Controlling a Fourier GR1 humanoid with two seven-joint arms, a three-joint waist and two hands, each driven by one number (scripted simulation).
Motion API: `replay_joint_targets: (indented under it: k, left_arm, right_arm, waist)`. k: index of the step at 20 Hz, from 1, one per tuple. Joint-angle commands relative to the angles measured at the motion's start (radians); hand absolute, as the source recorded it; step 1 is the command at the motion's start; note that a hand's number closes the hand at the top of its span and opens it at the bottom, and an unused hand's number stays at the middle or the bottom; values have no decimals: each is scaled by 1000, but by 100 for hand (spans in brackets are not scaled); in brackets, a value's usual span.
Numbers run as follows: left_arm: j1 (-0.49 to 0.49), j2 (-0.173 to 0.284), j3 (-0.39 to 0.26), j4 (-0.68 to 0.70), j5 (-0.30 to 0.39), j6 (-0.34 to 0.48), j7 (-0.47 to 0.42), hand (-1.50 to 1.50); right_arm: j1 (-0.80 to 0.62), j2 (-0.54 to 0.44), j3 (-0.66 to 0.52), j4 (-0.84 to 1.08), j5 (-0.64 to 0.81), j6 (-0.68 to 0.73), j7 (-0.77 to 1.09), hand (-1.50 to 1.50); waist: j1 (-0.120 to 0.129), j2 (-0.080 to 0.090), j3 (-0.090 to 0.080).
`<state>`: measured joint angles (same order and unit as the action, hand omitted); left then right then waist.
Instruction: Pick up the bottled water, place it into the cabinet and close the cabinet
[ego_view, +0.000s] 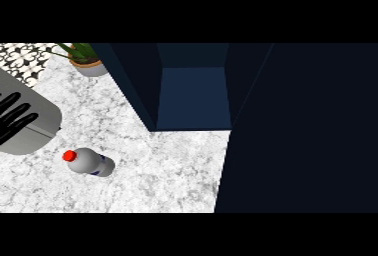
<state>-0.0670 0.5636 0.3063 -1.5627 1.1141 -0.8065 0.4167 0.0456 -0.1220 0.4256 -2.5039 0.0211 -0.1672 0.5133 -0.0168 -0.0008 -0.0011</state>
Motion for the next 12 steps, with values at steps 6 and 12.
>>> replay_joint_targets:
  k: [6,12]
  left_arm:
    - [-51,-134,27,232,-348,-177,-159,-150]
    - [-130,-224,29,348,-590,-210,-304,-150]
  right_arm:
    - [39,-44,42,-187,84,-26,76,-150]
    - [36,-62,13,-173,25,-24,54,-150]
  waist:
    - [-6,0,-2]
    - [-6,2,-1]
